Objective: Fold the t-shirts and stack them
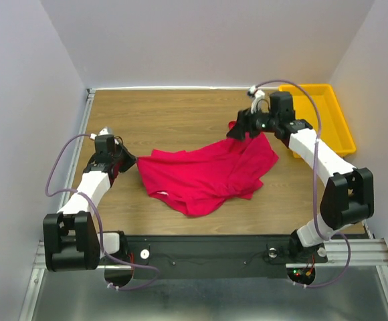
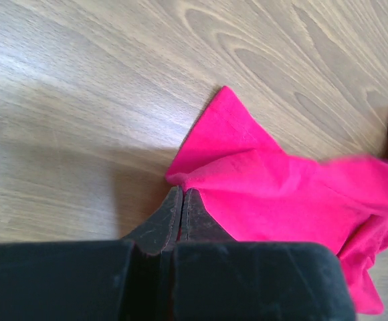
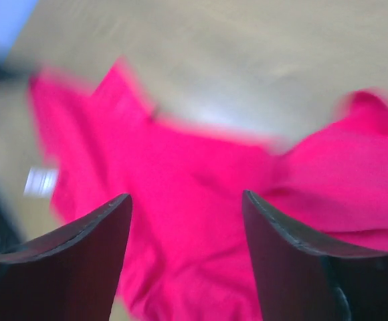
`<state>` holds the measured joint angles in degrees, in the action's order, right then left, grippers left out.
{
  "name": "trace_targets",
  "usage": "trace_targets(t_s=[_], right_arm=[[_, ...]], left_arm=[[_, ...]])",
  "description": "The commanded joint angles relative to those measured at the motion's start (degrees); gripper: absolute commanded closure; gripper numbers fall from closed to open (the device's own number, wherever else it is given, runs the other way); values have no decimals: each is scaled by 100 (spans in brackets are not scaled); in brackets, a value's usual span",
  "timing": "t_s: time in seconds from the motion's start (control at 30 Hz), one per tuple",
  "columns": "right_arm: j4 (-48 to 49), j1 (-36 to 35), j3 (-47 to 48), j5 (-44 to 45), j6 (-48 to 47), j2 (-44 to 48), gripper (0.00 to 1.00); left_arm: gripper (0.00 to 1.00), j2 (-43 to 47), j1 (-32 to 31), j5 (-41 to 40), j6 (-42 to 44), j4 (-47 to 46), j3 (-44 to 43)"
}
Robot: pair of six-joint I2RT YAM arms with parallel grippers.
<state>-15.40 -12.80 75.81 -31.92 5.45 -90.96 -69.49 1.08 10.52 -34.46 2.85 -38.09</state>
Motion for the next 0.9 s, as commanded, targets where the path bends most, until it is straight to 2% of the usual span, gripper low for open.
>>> trace_targets(t_s=[0.0,0.13,0.17,0.3,0.4,0.53,0.57,0.63,0.7,0.87], right_arm=[[-226,-363,-795,-2205,-1394,428,21],[-297,-355,-788,-688,-1661,702,8],[-314,-312,-613,-40,-1914,641,0],[-384,39,-52,862,-2180,125,0],[-481,453,258,678,-2364,-325,0],[-745,471,575,1063,-3041,-1045,5],[-745,489,671,1204,-3076,-1169,11],[-763,497,925,1660,-2736,-1415,33],[-815,646,1391,1847,-2280,-1793,36],[-824,708,1867,2058,-1636,-2268,36]], left_arm=[[100,94,76,2,238,-215,-156],[100,234,129,-15,273,-250,-41],[100,278,138,-15,282,-259,-15],[100,348,182,-33,299,-259,82],[100,401,199,-42,308,-259,135],[100,463,217,-15,317,-250,196],[100,489,234,-7,326,-250,205],[100,507,261,-15,317,-259,214],[100,516,278,-33,334,-259,214],[100,490,331,-7,387,-250,240]])
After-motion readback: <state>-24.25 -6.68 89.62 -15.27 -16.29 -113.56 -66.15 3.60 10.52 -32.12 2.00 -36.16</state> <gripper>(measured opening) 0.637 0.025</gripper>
